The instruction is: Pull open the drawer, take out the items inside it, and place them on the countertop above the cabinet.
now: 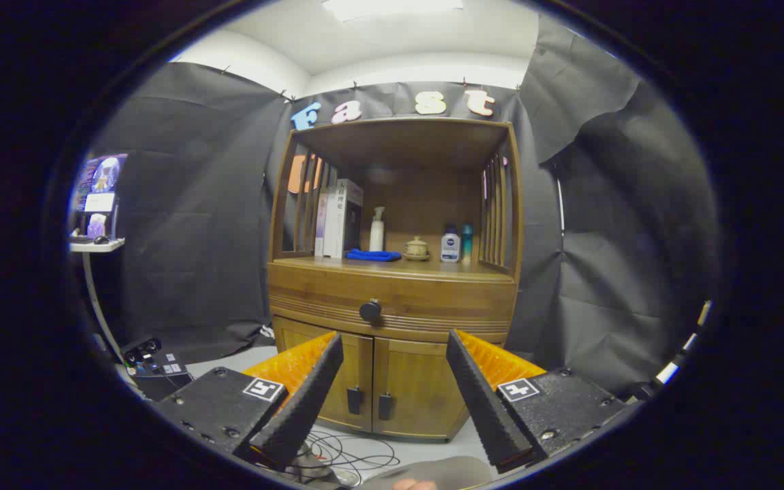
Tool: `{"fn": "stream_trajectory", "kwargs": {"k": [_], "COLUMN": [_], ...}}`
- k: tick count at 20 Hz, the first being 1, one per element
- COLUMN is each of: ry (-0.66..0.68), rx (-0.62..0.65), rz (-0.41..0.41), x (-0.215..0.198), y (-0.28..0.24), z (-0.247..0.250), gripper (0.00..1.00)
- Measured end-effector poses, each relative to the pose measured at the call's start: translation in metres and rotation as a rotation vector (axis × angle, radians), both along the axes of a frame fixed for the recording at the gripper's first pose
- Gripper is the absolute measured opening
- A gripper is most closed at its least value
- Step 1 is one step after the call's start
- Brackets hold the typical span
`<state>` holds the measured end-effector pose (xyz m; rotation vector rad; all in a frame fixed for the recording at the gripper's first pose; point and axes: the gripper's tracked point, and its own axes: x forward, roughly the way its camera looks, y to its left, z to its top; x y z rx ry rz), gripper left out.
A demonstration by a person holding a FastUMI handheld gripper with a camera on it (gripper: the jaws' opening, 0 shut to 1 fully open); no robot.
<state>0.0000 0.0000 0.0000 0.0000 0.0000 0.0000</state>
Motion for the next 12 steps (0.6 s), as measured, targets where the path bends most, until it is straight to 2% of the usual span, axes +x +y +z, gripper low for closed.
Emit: {"fn": "stream_trajectory", "kwargs": {"k": [12], "ry": [0.003], "rx": [0.002], "rz": [0.0], "x": [0.001], "y": [-0.0004], "z": [-0.0012], "gripper": [0.99]}}
